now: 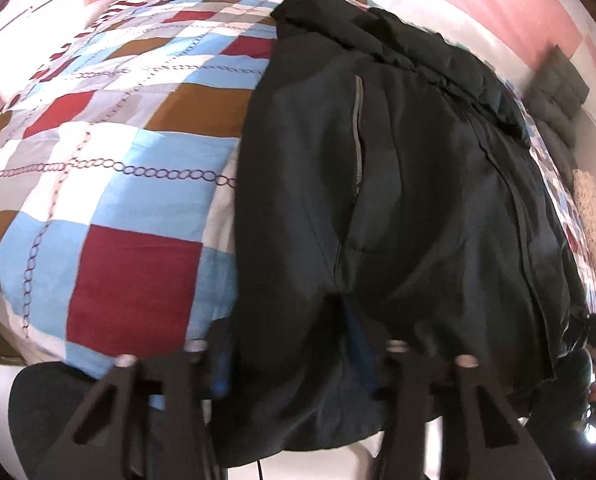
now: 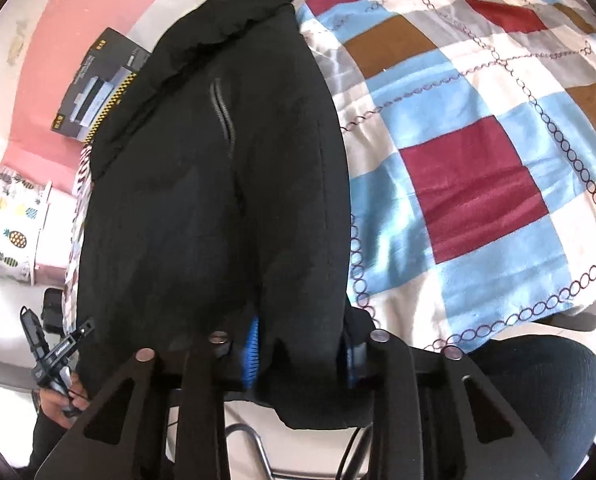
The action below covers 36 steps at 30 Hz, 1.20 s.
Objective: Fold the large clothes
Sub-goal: 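Grasp the coat hem with both grippers and lift it toward the collar, then carry the held hem over the coat body toward the collar with both grippers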
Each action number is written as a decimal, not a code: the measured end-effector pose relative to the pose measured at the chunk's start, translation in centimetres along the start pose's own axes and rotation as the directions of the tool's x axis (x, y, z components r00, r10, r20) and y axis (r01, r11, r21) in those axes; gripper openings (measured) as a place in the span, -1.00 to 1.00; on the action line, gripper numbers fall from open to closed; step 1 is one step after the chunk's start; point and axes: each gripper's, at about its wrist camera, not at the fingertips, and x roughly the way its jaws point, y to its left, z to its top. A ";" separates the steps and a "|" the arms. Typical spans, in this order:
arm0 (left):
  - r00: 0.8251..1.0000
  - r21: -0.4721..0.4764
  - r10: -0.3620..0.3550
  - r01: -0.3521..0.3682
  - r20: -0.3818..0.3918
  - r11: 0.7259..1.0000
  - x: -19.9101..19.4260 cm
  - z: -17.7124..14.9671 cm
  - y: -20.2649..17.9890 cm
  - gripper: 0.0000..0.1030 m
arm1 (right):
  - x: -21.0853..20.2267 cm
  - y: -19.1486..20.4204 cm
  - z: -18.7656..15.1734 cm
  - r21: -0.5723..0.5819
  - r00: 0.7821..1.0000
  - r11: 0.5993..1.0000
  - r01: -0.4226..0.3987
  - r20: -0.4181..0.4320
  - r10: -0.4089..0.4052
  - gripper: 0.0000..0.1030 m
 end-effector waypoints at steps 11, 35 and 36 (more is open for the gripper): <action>0.976 -0.030 -0.150 0.157 0.160 0.987 -7.3 1.6 0.4 -0.70 | -5.5 2.4 0.9 -0.057 0.989 0.992 -0.110 0.096 0.115 -0.60; 0.911 -0.105 -0.257 0.304 0.321 0.947 -12.3 6.1 1.1 -0.70 | -8.9 2.7 3.4 0.008 0.938 0.959 -0.284 0.207 0.276 -0.70; 0.906 -0.109 -0.262 0.313 0.332 0.944 -12.4 6.6 1.2 -0.70 | -9.2 2.7 3.8 0.008 0.934 0.956 -0.292 0.216 0.283 -0.71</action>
